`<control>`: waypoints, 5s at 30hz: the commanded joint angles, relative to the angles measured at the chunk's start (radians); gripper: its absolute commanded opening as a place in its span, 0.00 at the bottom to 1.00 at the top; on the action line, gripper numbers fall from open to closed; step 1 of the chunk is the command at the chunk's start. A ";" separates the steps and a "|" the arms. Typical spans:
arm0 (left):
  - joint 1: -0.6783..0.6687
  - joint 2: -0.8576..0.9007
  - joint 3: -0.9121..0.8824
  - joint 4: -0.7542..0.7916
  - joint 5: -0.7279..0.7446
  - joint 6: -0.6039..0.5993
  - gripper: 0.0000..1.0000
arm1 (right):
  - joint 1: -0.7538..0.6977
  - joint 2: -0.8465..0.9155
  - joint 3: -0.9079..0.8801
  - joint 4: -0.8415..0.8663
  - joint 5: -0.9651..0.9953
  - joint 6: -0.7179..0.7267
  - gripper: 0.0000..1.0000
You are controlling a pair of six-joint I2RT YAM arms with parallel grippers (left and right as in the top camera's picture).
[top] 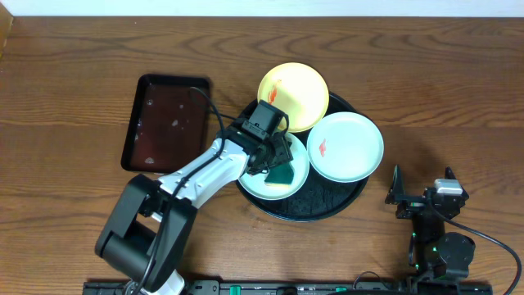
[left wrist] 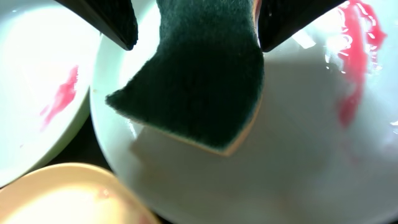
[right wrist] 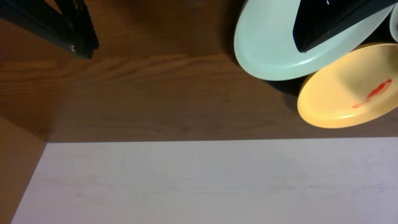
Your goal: Clean dirty plates on tray and stack at the side
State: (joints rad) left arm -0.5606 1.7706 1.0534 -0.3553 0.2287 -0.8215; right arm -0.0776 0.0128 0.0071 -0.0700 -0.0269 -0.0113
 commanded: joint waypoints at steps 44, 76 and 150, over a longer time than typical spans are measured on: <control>0.010 -0.200 -0.003 -0.115 -0.047 0.069 0.81 | -0.010 -0.001 -0.002 0.018 -0.008 0.002 0.99; 0.010 -0.200 -0.003 -0.115 -0.047 0.069 0.81 | -0.011 0.169 0.323 0.130 -0.584 0.412 0.99; 0.010 -0.200 -0.003 -0.109 -0.047 0.068 0.81 | 0.446 1.463 1.305 -0.829 -0.209 0.314 0.73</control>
State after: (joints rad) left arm -0.5533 1.5600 1.0534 -0.4671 0.1955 -0.7620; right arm 0.3531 1.4685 1.2953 -0.8898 -0.2409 0.2794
